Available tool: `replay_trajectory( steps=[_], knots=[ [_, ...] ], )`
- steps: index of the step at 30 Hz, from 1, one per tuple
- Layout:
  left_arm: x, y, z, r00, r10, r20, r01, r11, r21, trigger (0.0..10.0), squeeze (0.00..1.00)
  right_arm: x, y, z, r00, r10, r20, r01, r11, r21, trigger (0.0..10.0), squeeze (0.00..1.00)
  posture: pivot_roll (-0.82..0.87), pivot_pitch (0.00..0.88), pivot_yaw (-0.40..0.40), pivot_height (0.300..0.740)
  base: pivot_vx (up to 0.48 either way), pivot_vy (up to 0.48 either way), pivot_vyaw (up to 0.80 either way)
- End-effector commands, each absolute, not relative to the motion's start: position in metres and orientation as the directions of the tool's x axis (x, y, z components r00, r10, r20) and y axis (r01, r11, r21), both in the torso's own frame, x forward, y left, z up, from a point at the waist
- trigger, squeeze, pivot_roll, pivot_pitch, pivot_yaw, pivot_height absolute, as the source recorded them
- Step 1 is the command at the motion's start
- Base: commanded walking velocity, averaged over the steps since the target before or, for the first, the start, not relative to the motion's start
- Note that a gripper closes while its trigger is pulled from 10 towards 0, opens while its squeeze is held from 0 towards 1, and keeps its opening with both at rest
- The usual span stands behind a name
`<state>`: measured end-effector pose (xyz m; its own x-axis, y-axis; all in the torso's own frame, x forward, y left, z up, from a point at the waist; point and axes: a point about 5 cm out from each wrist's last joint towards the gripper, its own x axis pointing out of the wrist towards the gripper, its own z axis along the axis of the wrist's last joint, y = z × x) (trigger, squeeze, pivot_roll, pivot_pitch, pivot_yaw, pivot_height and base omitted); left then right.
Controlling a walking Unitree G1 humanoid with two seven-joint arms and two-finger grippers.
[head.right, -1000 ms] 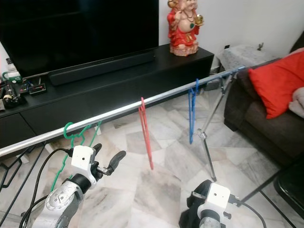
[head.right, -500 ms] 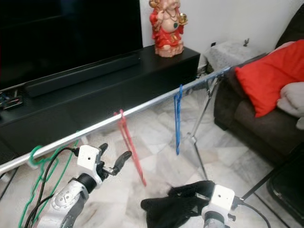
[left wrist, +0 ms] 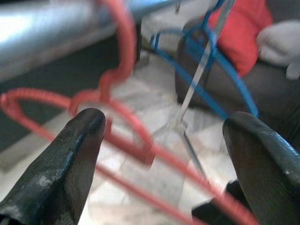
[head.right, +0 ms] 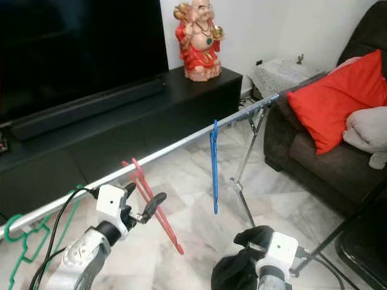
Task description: Hang hanger
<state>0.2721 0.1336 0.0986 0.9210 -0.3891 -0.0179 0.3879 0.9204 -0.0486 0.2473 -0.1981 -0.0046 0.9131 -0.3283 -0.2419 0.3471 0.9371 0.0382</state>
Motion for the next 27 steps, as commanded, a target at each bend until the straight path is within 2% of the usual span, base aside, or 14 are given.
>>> replay_trajectory(
  steps=[1,5,10,21,27],
  knots=[
    [0.271,0.138,0.096,0.919,-0.391,-0.046,0.388,0.920,-0.051,10.0,0.00,0.249,-0.191,-0.003,0.922,-0.312,-0.229,0.331,0.942,0.050,10.0,0.00,0.07,0.050,0.056,0.740,0.000,0.000,0.00],
    [0.272,0.134,0.093,0.907,-0.403,-0.122,0.405,0.914,-0.014,10.0,0.00,0.248,-0.191,-0.004,0.922,-0.310,-0.233,0.330,0.943,0.048,10.0,0.00,0.07,0.053,0.055,0.740,0.000,0.000,0.00],
    [0.271,0.126,0.095,0.884,-0.444,-0.145,0.448,0.894,-0.006,10.0,0.00,0.248,-0.192,-0.005,0.920,-0.311,-0.237,0.330,0.943,0.046,10.0,0.00,0.07,0.054,0.055,0.740,0.000,0.000,0.00],
    [0.266,0.106,0.117,0.883,-0.417,-0.216,0.446,0.889,0.103,10.0,0.00,0.247,-0.190,-0.006,0.919,-0.310,-0.244,0.329,0.943,0.041,10.0,0.00,0.08,0.062,0.058,0.740,0.000,0.000,0.00],
    [0.267,0.093,0.122,0.891,-0.298,-0.343,0.346,0.934,0.088,10.0,0.00,0.247,-0.188,-0.007,0.918,-0.309,-0.249,0.329,0.943,0.041,10.0,0.00,0.08,0.060,0.061,0.740,0.000,0.000,0.00]
  ],
)
